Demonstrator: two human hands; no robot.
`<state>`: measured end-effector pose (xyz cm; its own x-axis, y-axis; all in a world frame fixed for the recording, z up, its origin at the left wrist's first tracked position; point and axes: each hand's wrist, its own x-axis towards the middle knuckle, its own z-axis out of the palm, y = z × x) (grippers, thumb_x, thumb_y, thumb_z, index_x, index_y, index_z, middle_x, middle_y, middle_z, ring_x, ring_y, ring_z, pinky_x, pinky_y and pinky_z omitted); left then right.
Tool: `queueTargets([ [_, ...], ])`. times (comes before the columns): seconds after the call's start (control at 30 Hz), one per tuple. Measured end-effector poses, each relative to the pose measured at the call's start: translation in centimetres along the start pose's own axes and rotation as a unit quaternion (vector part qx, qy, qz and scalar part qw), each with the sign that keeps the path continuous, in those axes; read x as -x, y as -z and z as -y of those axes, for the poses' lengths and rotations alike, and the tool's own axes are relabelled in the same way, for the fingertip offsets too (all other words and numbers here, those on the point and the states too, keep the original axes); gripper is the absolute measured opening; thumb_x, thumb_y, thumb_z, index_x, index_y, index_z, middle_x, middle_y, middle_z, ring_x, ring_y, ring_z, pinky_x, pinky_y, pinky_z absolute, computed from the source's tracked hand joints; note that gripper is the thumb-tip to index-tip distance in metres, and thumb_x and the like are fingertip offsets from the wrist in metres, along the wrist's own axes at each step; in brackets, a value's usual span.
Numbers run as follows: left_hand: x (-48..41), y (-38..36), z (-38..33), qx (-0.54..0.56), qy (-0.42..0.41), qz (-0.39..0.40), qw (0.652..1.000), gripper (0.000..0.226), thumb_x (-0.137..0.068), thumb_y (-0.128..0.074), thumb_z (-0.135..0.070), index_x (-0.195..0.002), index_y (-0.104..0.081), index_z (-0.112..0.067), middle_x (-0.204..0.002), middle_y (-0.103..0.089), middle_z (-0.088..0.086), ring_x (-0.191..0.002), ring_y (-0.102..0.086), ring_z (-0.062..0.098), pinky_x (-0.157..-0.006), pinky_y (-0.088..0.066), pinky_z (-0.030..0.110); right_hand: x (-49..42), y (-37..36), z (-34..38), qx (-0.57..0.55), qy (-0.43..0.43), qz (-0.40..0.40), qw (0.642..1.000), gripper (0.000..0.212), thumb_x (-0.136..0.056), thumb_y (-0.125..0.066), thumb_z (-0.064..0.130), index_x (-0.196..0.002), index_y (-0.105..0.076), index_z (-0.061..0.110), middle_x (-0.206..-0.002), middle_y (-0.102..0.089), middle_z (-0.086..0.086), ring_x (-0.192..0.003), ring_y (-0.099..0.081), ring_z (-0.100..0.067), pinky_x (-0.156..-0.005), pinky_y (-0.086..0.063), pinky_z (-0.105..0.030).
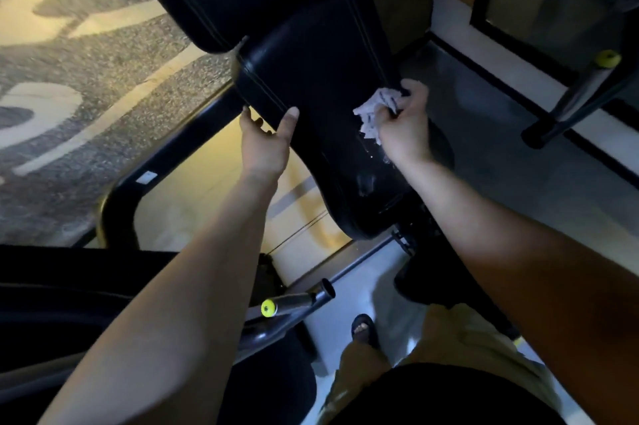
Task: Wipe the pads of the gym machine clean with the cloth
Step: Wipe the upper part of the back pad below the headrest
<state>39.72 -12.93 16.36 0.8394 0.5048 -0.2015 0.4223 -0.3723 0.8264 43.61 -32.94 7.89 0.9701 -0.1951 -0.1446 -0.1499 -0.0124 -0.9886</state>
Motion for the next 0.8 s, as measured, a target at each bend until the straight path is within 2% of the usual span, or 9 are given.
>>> queueTargets([
  [0.07,-0.8,-0.3,-0.4,-0.023,-0.027,0.016,0.999,0.077,-0.088,-0.072,-0.046,-0.149,-0.034,-0.018,-0.139,-0.055,-0.003,-0.126,-0.054,0.019,-0.102,-0.047,0.034,-0.2,-1.1,-0.3,0.024,0.005,-0.015,1.0,0.022,-0.094,-0.056,0.008,-0.115,-0.053,0.013,-0.103,-0.064,-0.001,-0.089,-0.062,-0.01,-0.071,-0.048,-0.011],
  [0.13,-1.8,-0.4,-0.6,-0.054,-0.035,0.009,0.998,0.061,-0.091,-0.071,-0.039,-0.141,-0.045,-0.015,-0.13,-0.061,-0.002,-0.12,-0.058,0.02,-0.096,-0.048,0.031,-0.2,-2.5,-1.1,0.021,-0.004,-0.036,0.999,0.014,-0.09,-0.057,0.011,-0.101,-0.058,0.018,-0.1,-0.065,-0.003,-0.089,-0.064,-0.015,-0.075,-0.053,-0.021],
  [0.2,-2.9,-0.4,-0.3,-0.087,-0.043,-0.006,0.995,0.057,-0.09,-0.072,-0.039,-0.135,-0.051,-0.012,-0.126,-0.064,0.001,-0.117,-0.061,0.023,-0.091,-0.048,0.031,0.4,-4.0,-2.3,0.007,-0.019,-0.066,0.998,0.013,-0.086,-0.056,0.012,-0.093,-0.058,0.022,-0.1,-0.067,-0.004,-0.091,-0.066,-0.019,-0.077,-0.053,-0.027],
  [0.27,-3.7,-0.4,0.2,-0.112,-0.051,-0.016,0.992,0.057,-0.089,-0.073,-0.043,-0.132,-0.053,-0.011,-0.124,-0.065,0.002,-0.115,-0.061,0.024,-0.086,-0.046,0.028,2.1,-5.7,-3.6,0.023,-0.008,-0.094,0.995,0.012,-0.085,-0.055,0.005,-0.09,-0.06,0.015,-0.101,-0.066,-0.005,-0.093,-0.065,-0.017,-0.076,-0.048,-0.02],
  [0.37,-3.9,-0.9,1.0,-0.115,-0.064,-0.026,0.991,0.055,-0.09,-0.071,-0.042,-0.131,-0.051,-0.01,-0.124,-0.064,0.002,-0.114,-0.06,0.022,-0.082,-0.042,0.024,5.5,-7.8,-5.4,0.052,0.008,-0.09,0.995,0.009,-0.087,-0.054,-0.003,-0.091,-0.06,0.003,-0.104,-0.06,-0.01,-0.085,-0.057,-0.009,-0.074,-0.04,-0.012],
  [0.53,-4.0,-1.6,2.0,-0.087,-0.101,-0.035,0.99,0.059,-0.092,-0.069,-0.041,-0.133,-0.045,-0.006,-0.132,-0.057,0.007,-0.122,-0.054,0.022,-0.083,-0.037,0.016,4.2,-6.0,-4.0,0.188,0.03,-0.037,0.981,0.012,-0.094,-0.055,0.011,-0.106,-0.058,0.012,-0.112,-0.06,-0.008,-0.093,-0.058,-0.018,-0.074,-0.044,-0.026],
  [0.63,-3.9,-2.1,2.0,-0.037,-0.082,-0.013,0.996,0.058,-0.094,-0.067,-0.036,-0.139,-0.041,-0.01,-0.134,-0.05,-0.001,-0.119,-0.051,0.018,-0.09,-0.036,0.018,2.8,-3.9,-2.0,0.213,0.024,-0.042,0.976,0.023,-0.094,-0.05,0.015,-0.115,-0.06,0.018,-0.112,-0.064,-0.002,-0.095,-0.061,-0.015,-0.069,-0.043,-0.021],
  [0.73,-3.6,-2.2,2.1,0.047,-0.036,0.02,0.998,0.064,-0.095,-0.065,-0.031,-0.147,-0.03,-0.018,-0.131,-0.044,-0.008,-0.115,-0.046,0.012,-0.098,-0.035,0.021,2.4,-3.7,-0.5,0.242,0.046,-0.014,0.969,0.031,-0.09,-0.043,0.021,-0.115,-0.06,0.02,-0.113,-0.063,-0.005,-0.093,-0.065,-0.018,-0.075,-0.051,-0.029],
  [0.8,-3.5,-2.3,2.6,0.108,-0.016,0.033,0.993,0.068,-0.095,-0.064,-0.03,-0.149,-0.023,-0.029,-0.136,-0.047,-0.005,-0.119,-0.05,0.015,-0.106,-0.042,0.03,2.0,-3.8,0.1,0.238,0.066,-0.006,0.969,0.029,-0.089,-0.043,0.019,-0.112,-0.059,0.017,-0.11,-0.062,-0.006,-0.089,-0.064,-0.018,-0.073,-0.052,-0.03],
])
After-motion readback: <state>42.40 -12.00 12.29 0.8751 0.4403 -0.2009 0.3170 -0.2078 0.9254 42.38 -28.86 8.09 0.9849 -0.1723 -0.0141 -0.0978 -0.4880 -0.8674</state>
